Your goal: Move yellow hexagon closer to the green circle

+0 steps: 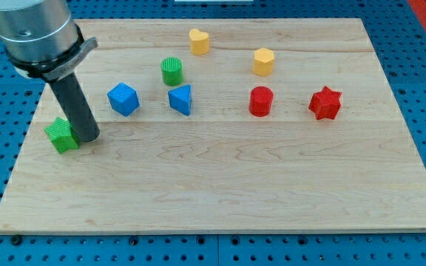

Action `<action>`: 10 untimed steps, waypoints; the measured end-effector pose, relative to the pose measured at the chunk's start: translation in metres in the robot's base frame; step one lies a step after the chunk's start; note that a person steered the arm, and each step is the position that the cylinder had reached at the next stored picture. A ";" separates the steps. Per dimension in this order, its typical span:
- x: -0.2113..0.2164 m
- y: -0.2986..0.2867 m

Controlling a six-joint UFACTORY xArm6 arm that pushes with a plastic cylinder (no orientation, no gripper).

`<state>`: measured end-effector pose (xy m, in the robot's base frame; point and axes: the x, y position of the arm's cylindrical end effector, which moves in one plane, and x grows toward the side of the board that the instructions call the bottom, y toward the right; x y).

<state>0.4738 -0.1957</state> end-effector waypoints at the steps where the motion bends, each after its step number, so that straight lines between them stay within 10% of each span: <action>1: 0.004 -0.031; 2: 0.006 -0.021; 6: 0.008 0.455; 10: -0.180 0.364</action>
<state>0.2940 0.1685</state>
